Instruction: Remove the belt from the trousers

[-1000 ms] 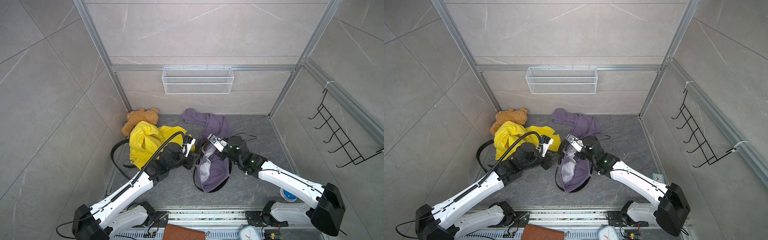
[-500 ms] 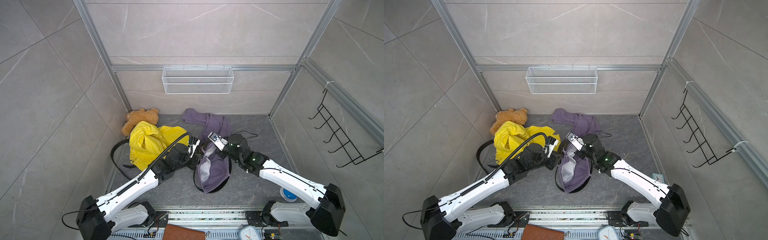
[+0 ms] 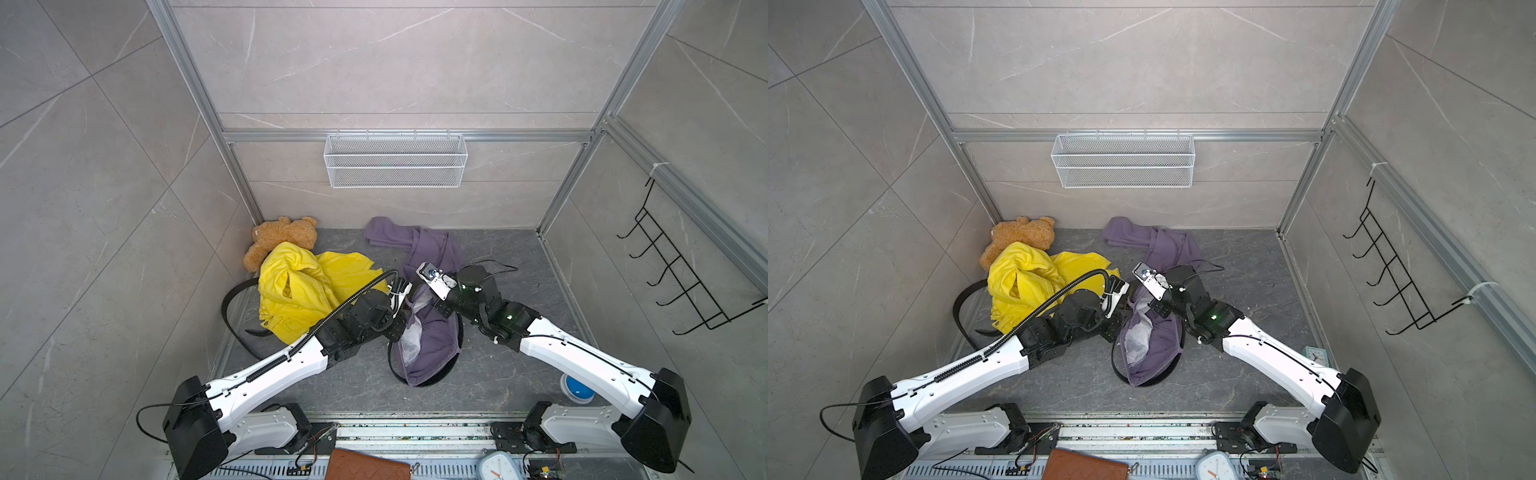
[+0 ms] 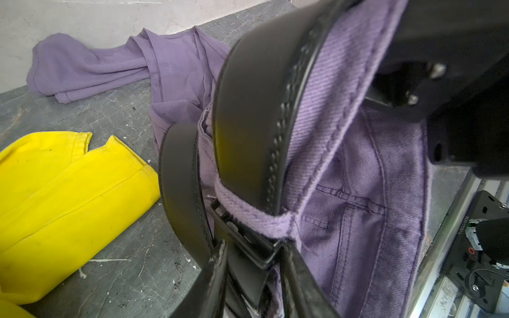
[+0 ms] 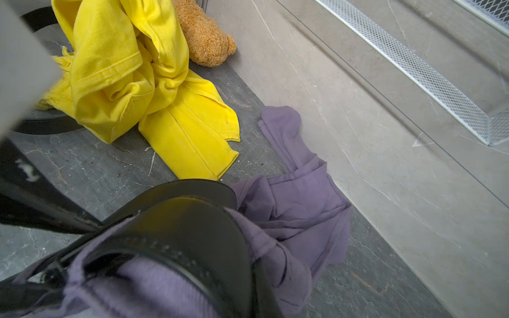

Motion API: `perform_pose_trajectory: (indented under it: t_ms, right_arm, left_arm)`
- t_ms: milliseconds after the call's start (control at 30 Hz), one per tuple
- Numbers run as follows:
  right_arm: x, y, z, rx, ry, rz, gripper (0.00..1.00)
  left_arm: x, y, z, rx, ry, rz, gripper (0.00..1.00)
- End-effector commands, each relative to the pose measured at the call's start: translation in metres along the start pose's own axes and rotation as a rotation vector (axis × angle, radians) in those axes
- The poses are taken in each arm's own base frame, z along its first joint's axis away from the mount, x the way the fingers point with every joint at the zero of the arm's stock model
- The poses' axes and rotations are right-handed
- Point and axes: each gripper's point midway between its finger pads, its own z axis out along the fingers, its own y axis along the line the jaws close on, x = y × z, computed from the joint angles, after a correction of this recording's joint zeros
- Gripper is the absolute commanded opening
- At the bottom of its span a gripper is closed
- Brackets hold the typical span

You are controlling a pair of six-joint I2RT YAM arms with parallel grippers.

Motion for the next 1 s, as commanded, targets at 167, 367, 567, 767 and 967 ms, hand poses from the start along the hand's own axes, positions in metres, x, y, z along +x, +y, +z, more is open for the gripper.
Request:
perform_pose_trajectory:
  t_ms: [167, 367, 567, 767, 967]
  right_arm:
    - [-0.05, -0.013, -0.027, 0.0, -0.16, 0.074, 0.0]
    - [-0.054, -0.006, -0.032, -0.047, -0.183, 0.104, 0.0]
    - [-0.055, 0.007, -0.034, -0.116, -0.202, 0.124, 0.0]
    - [-0.053, 0.013, -0.034, -0.146, -0.199, 0.121, 0.0]
    - [-0.042, 0.017, -0.028, -0.156, -0.154, 0.12, 0.0]
  left_arm:
    - [-0.016, 0.024, -0.003, -0.167, -0.04, 0.025, 0.31]
    - [-0.022, 0.036, 0.005, -0.245, -0.061, 0.033, 0.22]
    - [-0.029, 0.033, 0.009, -0.23, -0.12, 0.079, 0.34]
    - [-0.034, 0.028, 0.015, -0.159, -0.181, 0.052, 0.27]
    - [-0.037, 0.044, 0.008, -0.194, -0.204, 0.01, 0.0]
